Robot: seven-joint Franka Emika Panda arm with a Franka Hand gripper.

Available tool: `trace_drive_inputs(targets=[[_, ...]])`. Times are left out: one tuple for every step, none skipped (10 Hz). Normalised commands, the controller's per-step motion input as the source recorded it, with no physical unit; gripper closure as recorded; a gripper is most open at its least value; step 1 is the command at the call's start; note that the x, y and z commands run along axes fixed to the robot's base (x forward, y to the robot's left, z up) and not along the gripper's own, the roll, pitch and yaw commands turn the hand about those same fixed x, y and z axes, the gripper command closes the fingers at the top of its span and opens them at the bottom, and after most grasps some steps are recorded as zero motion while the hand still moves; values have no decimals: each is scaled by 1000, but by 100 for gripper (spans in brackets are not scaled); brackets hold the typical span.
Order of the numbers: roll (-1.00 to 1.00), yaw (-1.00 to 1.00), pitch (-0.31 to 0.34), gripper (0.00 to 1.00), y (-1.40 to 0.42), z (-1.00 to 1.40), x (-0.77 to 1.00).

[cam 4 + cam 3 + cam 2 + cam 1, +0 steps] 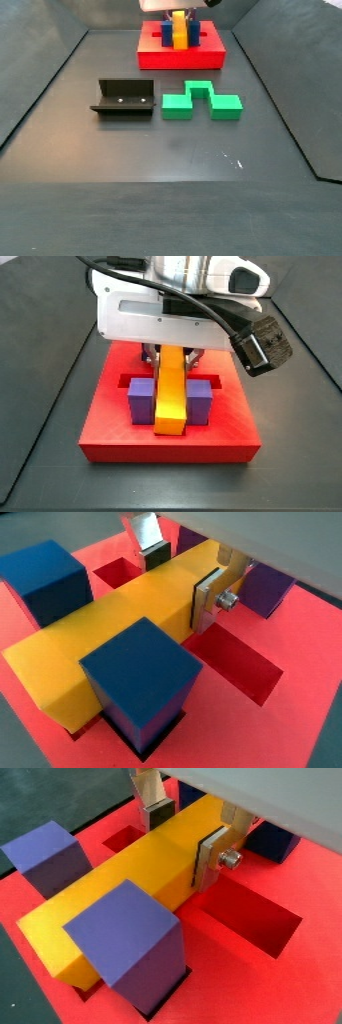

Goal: Pick up the yellow object. Move up. Move to above the board. Insert the yellow object.
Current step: Insert the yellow object.

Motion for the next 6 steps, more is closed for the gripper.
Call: trace_drive_inputs(targets=[[-34,0,0,100,0,-263,11],[0,6,0,100,0,-166,0],[6,0,16,100,0,-9,0],[10,0,0,100,0,0,0],[71,-9,10,100,0,-20,-9],[13,0,0,100,0,0,0]])
